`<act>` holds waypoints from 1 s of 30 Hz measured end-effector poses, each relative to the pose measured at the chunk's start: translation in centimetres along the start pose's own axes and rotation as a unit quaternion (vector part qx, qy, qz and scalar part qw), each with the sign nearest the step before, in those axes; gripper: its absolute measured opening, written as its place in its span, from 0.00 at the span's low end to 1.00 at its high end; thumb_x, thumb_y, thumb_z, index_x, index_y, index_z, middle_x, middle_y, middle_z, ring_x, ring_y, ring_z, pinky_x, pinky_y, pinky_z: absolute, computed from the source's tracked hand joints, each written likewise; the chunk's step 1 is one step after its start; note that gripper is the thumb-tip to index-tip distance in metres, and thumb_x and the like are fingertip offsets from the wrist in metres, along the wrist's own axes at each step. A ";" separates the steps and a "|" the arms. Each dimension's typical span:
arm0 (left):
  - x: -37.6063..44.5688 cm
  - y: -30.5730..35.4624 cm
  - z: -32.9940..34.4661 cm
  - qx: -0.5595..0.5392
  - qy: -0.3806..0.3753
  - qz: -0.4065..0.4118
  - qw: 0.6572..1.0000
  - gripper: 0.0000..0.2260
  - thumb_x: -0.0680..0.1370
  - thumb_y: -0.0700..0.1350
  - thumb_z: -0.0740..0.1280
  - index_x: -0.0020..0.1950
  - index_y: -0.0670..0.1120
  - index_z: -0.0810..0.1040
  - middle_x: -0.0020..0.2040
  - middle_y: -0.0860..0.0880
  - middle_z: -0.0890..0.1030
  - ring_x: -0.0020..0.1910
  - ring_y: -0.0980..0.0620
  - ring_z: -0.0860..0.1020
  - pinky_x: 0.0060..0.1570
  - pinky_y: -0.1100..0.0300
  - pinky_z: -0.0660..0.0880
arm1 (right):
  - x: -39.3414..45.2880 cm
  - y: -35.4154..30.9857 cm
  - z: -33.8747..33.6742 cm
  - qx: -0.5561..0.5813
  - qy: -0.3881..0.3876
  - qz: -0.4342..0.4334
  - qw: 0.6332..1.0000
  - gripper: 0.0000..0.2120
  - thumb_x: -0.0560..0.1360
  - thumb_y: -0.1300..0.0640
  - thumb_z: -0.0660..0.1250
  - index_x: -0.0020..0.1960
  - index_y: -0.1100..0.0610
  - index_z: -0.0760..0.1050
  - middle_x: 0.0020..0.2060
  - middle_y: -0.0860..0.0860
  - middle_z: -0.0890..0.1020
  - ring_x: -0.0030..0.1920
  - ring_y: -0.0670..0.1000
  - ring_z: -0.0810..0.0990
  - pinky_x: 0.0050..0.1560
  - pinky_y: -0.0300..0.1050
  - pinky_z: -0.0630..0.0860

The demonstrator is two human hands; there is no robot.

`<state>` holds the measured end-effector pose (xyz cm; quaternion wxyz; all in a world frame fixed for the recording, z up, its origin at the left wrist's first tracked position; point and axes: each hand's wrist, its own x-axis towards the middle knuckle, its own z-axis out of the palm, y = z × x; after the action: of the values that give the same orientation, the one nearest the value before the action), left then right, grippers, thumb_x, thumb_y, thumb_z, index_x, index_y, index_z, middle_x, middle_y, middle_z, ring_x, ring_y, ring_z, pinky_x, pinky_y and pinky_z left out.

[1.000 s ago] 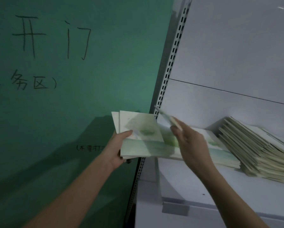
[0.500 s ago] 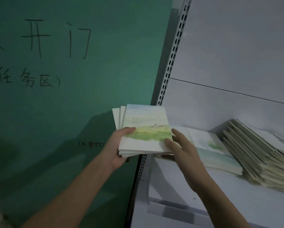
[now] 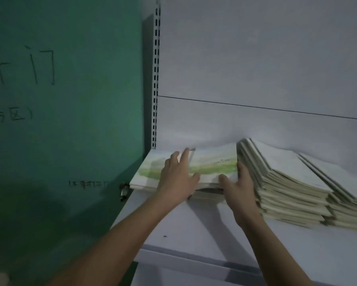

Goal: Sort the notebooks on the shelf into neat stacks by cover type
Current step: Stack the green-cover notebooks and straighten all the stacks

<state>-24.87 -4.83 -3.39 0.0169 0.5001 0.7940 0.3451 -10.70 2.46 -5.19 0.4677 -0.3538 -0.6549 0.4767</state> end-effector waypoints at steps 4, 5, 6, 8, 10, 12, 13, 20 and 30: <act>-3.7 -1.8 4.1 0.116 0.089 0.149 0.978 0.22 0.78 0.51 0.67 0.71 0.48 0.70 0.69 0.47 0.71 0.68 0.48 0.66 0.67 0.48 0.68 | 0.9 3.4 -0.3 -0.229 0.033 -0.089 0.969 0.23 0.76 0.58 0.63 0.71 0.58 0.66 0.65 0.56 0.73 0.62 0.56 0.72 0.60 0.47 0.69; -4.1 -2.4 4.7 0.120 0.108 0.180 0.970 0.20 0.76 0.46 0.70 0.68 0.46 0.74 0.64 0.46 0.75 0.64 0.48 0.68 0.63 0.47 0.73 | 0.8 4.2 -0.2 -0.293 0.042 -0.107 0.949 0.23 0.77 0.56 0.62 0.71 0.59 0.66 0.67 0.58 0.70 0.64 0.59 0.69 0.63 0.50 0.66; -4.3 -2.8 5.1 0.119 0.126 0.198 0.965 0.19 0.74 0.42 0.72 0.65 0.45 0.76 0.61 0.46 0.77 0.61 0.49 0.70 0.60 0.48 0.75 | 0.7 4.6 -0.1 -0.331 0.046 -0.115 0.935 0.22 0.78 0.55 0.62 0.71 0.59 0.66 0.68 0.60 0.68 0.65 0.61 0.68 0.64 0.52 0.65; -4.3 -2.9 5.3 0.126 0.154 0.207 0.958 0.19 0.72 0.35 0.73 0.62 0.42 0.79 0.57 0.45 0.79 0.59 0.49 0.70 0.58 0.51 0.75 | 0.8 5.0 -0.1 -0.362 0.062 -0.132 0.921 0.19 0.79 0.55 0.60 0.68 0.60 0.70 0.66 0.61 0.70 0.62 0.64 0.70 0.61 0.54 0.67; -4.3 -2.8 5.3 0.138 0.182 0.214 0.950 0.19 0.71 0.32 0.73 0.60 0.41 0.80 0.56 0.44 0.79 0.58 0.49 0.71 0.57 0.52 0.76 | 0.5 5.0 -0.1 -0.380 0.076 -0.170 0.906 0.18 0.79 0.52 0.58 0.63 0.60 0.75 0.62 0.62 0.74 0.59 0.64 0.72 0.56 0.55 0.71; -4.3 -2.8 5.3 0.136 0.190 0.223 0.946 0.20 0.69 0.30 0.73 0.60 0.42 0.81 0.56 0.44 0.80 0.57 0.49 0.71 0.55 0.52 0.77 | -0.1 4.8 -0.3 -0.386 0.060 -0.211 0.896 0.20 0.77 0.48 0.57 0.61 0.58 0.77 0.60 0.60 0.76 0.59 0.61 0.72 0.56 0.55 0.74; -4.2 -2.9 5.3 0.134 0.192 0.227 0.945 0.21 0.69 0.29 0.74 0.60 0.42 0.81 0.55 0.44 0.80 0.57 0.49 0.71 0.54 0.52 0.78 | -0.4 4.9 -0.5 -0.388 0.036 -0.229 0.892 0.19 0.76 0.48 0.60 0.61 0.57 0.77 0.60 0.58 0.77 0.60 0.60 0.73 0.56 0.55 0.74; -4.0 -3.1 5.5 0.141 0.194 0.241 0.940 0.18 0.72 0.31 0.65 0.61 0.40 0.80 0.56 0.44 0.81 0.57 0.47 0.75 0.57 0.53 0.72 | 0.2 6.2 -0.8 -0.383 -0.001 -0.276 0.881 0.20 0.67 0.67 0.72 0.58 0.58 0.80 0.55 0.58 0.80 0.57 0.63 0.76 0.54 0.56 0.75; -5.0 -3.2 3.8 0.113 0.214 0.205 0.948 0.14 0.78 0.41 0.60 0.60 0.46 0.80 0.58 0.49 0.80 0.60 0.48 0.75 0.63 0.51 0.70 | -1.5 3.3 -0.4 -0.268 0.063 -0.372 0.887 0.15 0.73 0.67 0.67 0.59 0.60 0.79 0.52 0.55 0.80 0.55 0.55 0.74 0.55 0.49 0.73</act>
<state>-23.48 -7.64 -9.64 -0.2814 0.5653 0.6930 0.3479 -9.79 2.18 -8.71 0.5384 -0.2256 -0.8104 0.0508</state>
